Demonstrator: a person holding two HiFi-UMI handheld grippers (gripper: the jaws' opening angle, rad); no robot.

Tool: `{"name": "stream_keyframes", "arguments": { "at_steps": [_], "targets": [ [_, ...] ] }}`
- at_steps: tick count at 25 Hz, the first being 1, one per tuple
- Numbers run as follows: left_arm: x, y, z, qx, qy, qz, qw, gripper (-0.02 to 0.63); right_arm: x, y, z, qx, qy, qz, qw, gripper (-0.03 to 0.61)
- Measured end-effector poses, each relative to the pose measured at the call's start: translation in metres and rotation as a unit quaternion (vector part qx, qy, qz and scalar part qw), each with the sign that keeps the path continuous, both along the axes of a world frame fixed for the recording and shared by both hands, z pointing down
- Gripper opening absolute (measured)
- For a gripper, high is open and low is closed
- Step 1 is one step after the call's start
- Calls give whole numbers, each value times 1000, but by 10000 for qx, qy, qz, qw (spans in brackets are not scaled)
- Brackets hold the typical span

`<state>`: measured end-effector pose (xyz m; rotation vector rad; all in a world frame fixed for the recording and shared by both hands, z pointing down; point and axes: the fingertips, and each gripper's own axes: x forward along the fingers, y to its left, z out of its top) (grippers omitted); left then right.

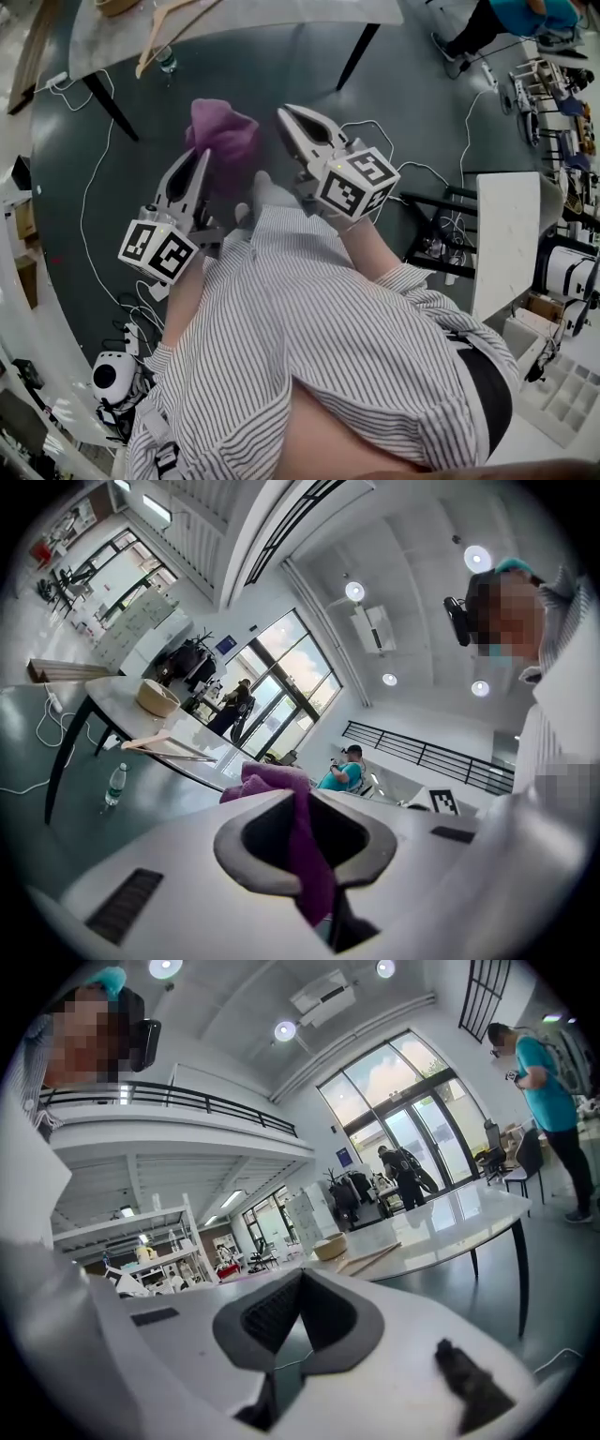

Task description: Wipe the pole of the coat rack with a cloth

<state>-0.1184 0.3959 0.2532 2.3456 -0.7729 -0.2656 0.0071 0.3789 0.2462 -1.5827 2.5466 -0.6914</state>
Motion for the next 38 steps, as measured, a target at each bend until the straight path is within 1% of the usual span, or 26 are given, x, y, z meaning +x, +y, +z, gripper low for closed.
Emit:
{"name": "stream_keyframes", "arguments": {
  "at_steps": [3, 5, 9, 15, 20, 23, 27, 32, 35, 38],
  "targets": [
    [1, -19, 5, -122, 40, -67, 9999, 49, 11, -16, 4, -90, -64, 99, 9999, 14],
    [0, -30, 6, -117, 5, -112, 9999, 49, 12, -28, 4, -86, -106, 83, 9999, 14],
    [4, -63, 13, -182, -5, -224, 9996, 49, 11, -61, 6, -48, -81, -97, 9999, 14],
    [19, -130, 14, -201, -53, -362, 9991, 49, 20, -127, 13, -169, -176, -343, 9991, 14],
    [40, -184, 2, -142, -72, -551, 9984, 49, 33, -187, 12, -252, -8, -711, 9971, 14],
    [49, -210, -1, -75, -158, -649, 9977, 50, 40, -217, 6, -192, 28, -849, 9962, 14],
    [58, -234, -2, -62, -217, -717, 9972, 50, 49, -243, 5, -181, 2, -983, 9950, 14],
    [63, -269, -4, 29, -329, -830, 9960, 49, 55, -274, 4, -118, -128, -1017, 9947, 14],
    [71, -287, -4, 50, -373, -840, 9958, 49, 61, -288, 9, -173, -140, -1054, 9942, 14],
    [80, -300, -3, 18, -315, -899, 9955, 49, 70, -298, 16, -272, -134, -1095, 9935, 14]
  ]
}}
